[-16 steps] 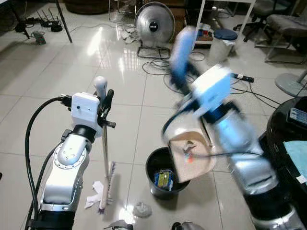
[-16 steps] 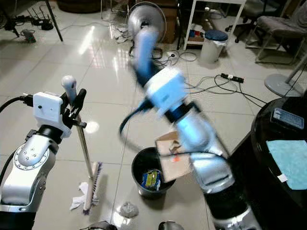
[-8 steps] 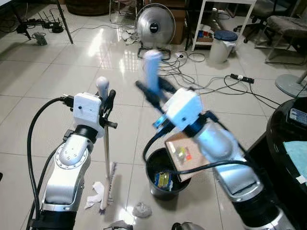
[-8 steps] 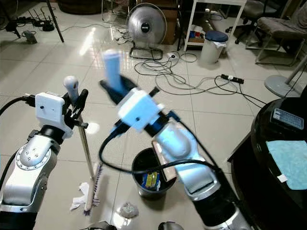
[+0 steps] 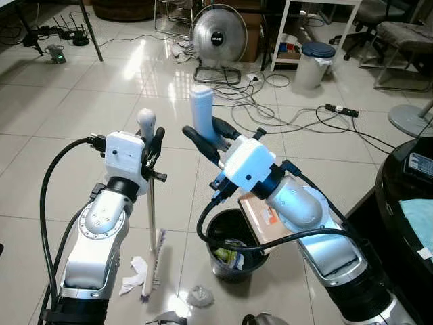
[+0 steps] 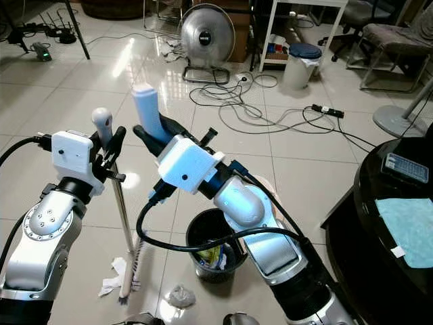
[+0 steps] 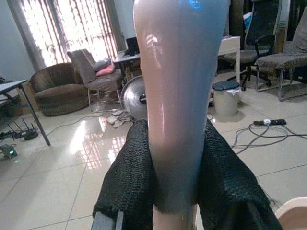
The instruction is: Sweep floor
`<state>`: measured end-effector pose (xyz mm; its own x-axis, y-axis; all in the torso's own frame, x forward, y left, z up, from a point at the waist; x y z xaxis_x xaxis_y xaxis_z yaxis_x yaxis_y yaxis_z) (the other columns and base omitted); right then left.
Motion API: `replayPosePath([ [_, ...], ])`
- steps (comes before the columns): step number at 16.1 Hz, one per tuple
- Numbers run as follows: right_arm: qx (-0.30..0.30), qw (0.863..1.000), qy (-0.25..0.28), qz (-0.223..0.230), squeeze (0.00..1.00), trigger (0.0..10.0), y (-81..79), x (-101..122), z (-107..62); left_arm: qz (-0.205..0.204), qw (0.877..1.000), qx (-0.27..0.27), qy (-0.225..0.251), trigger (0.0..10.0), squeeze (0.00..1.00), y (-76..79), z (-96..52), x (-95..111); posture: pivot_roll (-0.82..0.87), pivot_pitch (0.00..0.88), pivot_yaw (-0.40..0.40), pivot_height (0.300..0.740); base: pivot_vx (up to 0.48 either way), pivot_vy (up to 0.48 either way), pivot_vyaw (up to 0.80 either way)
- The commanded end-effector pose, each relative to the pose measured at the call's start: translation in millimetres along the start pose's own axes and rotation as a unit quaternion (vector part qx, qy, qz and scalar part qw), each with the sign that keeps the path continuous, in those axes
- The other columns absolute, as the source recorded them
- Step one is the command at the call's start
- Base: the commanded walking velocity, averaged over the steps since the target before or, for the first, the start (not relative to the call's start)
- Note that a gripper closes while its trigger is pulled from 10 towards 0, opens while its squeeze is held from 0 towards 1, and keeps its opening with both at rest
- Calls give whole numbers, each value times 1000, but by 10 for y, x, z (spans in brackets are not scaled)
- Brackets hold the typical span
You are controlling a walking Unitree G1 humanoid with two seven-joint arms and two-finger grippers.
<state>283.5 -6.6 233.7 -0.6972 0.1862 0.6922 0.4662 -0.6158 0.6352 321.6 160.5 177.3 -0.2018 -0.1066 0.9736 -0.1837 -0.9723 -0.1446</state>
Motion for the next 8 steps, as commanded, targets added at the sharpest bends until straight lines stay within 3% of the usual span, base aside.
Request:
replayPosePath([
  [1, -18, 1000, 14, -20, 0, 10000, 111, 75, 18, 12, 1000, -5, 19, 10000, 0, 19, 26, 111, 22, 82, -25, 740, 0, 0, 0],
  [2, -40, 999, 17, -12, 0, 10000, 193, 99, 23, 13, 1000, -6, 20, 10000, 0, 17, 27, 120, 24, 80, -25, 740, 0, 0, 0],
  [4, -179, 982, 43, 35, 0, 10000, 765, 274, -18, 22, 999, -11, 31, 10000, 0, -20, 48, 224, 25, 78, -23, 740, 0, 0, 0],
  [5, -223, 972, 53, 47, 0, 10000, 964, 342, -60, 26, 999, -10, 38, 10000, 0, -58, 63, 279, 22, 78, -20, 740, 0, 0, 0],
  [7, -294, 949, 69, 85, 0, 10000, 1264, 444, -155, 36, 998, -9, 48, 10000, 0, -123, 97, 379, 21, 75, -17, 740, 0, 266, 0],
  [8, -309, 944, 72, 95, 0, 10000, 1317, 460, -175, 40, 998, -10, 50, 10000, 0, -138, 106, 398, 21, 75, -17, 740, 0, 285, 0],
])
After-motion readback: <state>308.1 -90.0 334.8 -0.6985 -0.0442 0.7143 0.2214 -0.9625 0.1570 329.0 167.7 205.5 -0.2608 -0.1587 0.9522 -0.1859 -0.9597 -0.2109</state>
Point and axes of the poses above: a point about 5 cm out from each wrist's last joint towards the gripper, its own z axis pointing out of the wrist towards the gripper, its own x axis along the axis of the wrist's last joint, y = z × x, the point moved 4 cm from there along z, pointing out of the wrist towards the gripper, and after that the axes turned 4 degrees about -z, right-handed, at the moved point
